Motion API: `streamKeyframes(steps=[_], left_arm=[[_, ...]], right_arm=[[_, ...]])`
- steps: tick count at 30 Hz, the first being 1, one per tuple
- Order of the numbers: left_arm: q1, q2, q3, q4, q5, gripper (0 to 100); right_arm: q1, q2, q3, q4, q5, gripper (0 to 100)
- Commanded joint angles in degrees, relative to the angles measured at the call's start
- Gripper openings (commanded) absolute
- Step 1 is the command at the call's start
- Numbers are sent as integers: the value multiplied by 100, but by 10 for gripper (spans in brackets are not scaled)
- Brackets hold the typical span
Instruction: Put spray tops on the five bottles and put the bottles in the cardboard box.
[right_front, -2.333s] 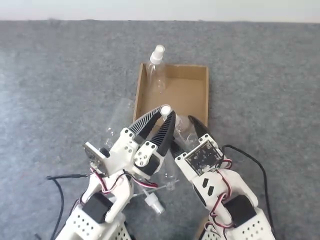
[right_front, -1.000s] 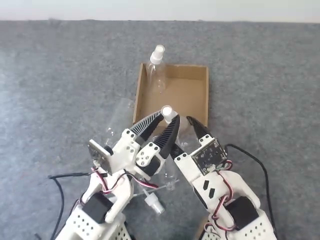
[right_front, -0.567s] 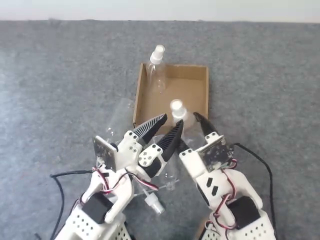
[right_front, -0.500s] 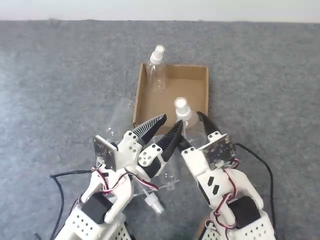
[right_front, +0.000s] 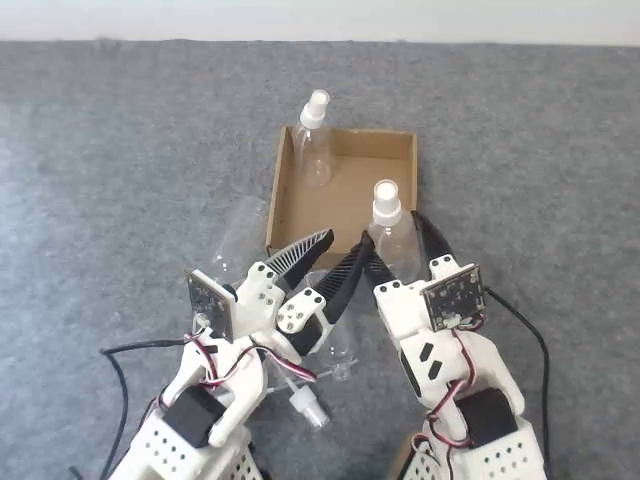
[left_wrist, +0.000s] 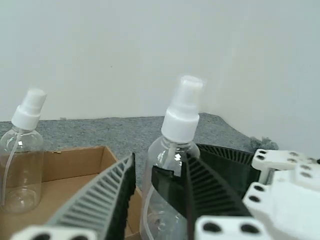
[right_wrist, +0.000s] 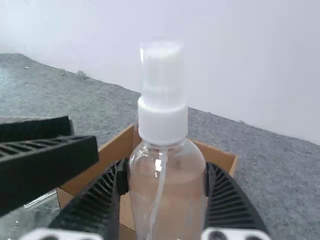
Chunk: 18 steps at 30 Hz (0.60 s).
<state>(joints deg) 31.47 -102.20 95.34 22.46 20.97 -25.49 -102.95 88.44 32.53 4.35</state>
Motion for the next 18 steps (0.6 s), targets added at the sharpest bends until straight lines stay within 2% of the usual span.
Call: streamKeyframes(steps=[1,8,12,18], left_arm=[[-9,-88,-497,26,-9,133],[-18,-88,-505,26,0,133],[-308,-88,-523,-9,0,133],[-747,-246,-585,-9,0,133]], right_arm=[[57,-110,-97,-154,-79,101],[101,-110,-97,-180,-79,101],[347,-110,-149,-198,-79,101],[365,-110,-105,-787,-35,101]])
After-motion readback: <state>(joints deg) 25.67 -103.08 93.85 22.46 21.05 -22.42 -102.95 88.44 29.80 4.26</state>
